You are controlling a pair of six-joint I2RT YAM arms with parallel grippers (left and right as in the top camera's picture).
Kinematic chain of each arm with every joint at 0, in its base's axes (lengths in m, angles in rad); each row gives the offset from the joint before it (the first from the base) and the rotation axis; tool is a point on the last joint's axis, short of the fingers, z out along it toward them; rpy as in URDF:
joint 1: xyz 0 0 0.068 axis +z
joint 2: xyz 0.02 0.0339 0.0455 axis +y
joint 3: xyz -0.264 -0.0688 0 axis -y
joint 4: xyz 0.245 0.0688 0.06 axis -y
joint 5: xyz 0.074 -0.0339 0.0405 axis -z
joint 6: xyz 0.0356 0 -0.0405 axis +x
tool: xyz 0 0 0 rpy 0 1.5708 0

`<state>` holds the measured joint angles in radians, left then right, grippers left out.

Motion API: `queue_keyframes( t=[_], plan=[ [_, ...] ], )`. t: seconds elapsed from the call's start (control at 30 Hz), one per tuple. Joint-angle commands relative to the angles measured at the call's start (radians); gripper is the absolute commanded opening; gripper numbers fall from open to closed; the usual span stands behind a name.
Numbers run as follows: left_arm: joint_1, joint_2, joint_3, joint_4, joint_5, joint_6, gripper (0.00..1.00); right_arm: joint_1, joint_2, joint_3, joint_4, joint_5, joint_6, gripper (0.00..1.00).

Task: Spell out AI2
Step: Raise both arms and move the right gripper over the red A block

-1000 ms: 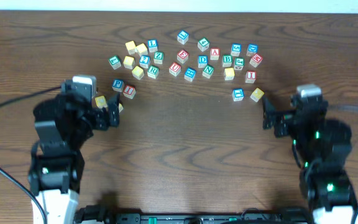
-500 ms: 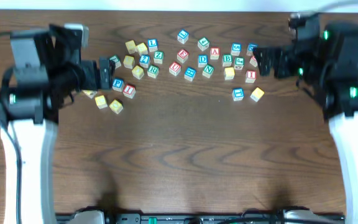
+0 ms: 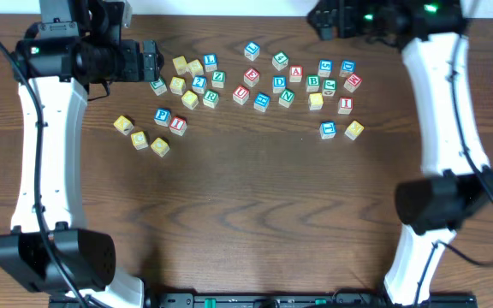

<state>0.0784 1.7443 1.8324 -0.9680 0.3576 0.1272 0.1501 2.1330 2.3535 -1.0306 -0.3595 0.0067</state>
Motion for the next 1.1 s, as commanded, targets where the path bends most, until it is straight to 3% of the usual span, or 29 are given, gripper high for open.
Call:
queue_keyframes(
  t=[0.0, 0.47, 0.57, 0.8, 1.07],
  plan=[
    [0.003, 0.017, 0.031, 0.0, 0.009, -0.005, 0.97, 0.035, 0.109, 0.078, 0.002, -0.013, -0.007, 0.99],
    [0.004, 0.018, 0.031, 0.004, 0.009, -0.005, 0.97, 0.08, 0.256, 0.077, 0.063, 0.016, 0.007, 0.99],
    [0.004, 0.018, 0.031, 0.004, 0.009, -0.005, 0.97, 0.085, 0.259, 0.077, 0.053, 0.055, 0.008, 0.86],
    [0.004, 0.018, 0.031, 0.004, 0.009, -0.005, 0.98, 0.156, 0.302, 0.071, 0.053, 0.36, 0.104, 0.8],
    [0.004, 0.018, 0.031, 0.004, 0.009, -0.005, 0.98, 0.223, 0.365, 0.071, 0.055, 0.525, 0.19, 0.74]
  ],
)
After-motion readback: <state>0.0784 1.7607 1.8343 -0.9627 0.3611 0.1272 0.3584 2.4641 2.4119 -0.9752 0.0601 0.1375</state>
